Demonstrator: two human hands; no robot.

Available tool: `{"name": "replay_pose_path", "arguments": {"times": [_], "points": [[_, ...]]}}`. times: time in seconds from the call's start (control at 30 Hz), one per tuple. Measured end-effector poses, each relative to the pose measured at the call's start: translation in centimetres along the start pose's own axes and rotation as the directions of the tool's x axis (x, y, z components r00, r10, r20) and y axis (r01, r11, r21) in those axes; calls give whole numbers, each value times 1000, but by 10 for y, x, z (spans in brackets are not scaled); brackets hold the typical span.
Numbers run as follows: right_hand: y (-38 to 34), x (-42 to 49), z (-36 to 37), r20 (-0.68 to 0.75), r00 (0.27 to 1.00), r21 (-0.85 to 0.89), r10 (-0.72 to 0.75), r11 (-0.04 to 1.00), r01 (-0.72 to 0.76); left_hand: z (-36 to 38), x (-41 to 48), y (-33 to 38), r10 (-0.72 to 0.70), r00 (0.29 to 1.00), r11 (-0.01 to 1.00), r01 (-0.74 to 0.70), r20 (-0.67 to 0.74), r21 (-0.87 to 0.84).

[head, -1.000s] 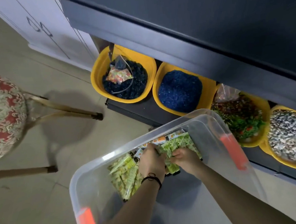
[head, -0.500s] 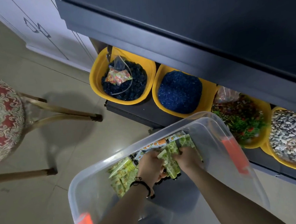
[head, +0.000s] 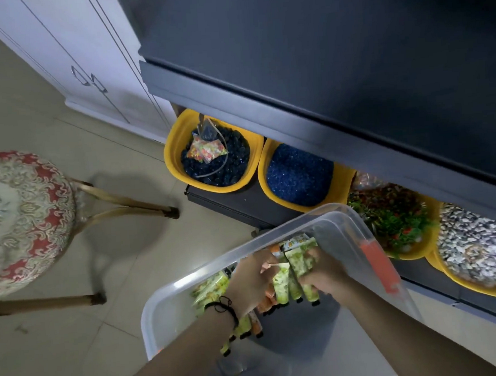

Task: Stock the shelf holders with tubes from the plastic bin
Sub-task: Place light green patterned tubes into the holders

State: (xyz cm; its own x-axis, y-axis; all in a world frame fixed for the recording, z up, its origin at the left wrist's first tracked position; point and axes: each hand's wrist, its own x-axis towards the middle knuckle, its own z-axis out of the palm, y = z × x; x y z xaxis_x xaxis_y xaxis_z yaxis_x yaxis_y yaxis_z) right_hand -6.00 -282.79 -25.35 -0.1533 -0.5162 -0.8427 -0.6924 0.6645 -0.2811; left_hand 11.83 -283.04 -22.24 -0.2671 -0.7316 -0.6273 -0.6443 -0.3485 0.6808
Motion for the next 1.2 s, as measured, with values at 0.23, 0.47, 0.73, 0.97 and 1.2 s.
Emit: {"name": "replay_pose_path", "arguments": {"times": [0.23, 0.47, 0.73, 0.97, 1.2], "points": [[-60, -90, -60, 5, 951, -17, -310, 951, 310, -60, -63, 63, 209, 968, 967, -225, 136, 116], [-121, -226, -129, -101, 844, -101, -528, 849, 519, -164, -137, 160, 408, 913, 899, -407, 25, 163], [-221, -375, -251, -224, 718, -134, -659, 750, 647, -299, -219, 299, 572, 804, 798, -499, -163, 338], [-285, -495, -331, -272, 601, -211, -751, 656, 725, -385, -298, 417, 729, 665, 662, -624, -162, 415], [-336, -604, -404, -336, 480, -351, -810, 581, 735, -457, -344, 518, 813, 567, 558, -696, -130, 452]]}}
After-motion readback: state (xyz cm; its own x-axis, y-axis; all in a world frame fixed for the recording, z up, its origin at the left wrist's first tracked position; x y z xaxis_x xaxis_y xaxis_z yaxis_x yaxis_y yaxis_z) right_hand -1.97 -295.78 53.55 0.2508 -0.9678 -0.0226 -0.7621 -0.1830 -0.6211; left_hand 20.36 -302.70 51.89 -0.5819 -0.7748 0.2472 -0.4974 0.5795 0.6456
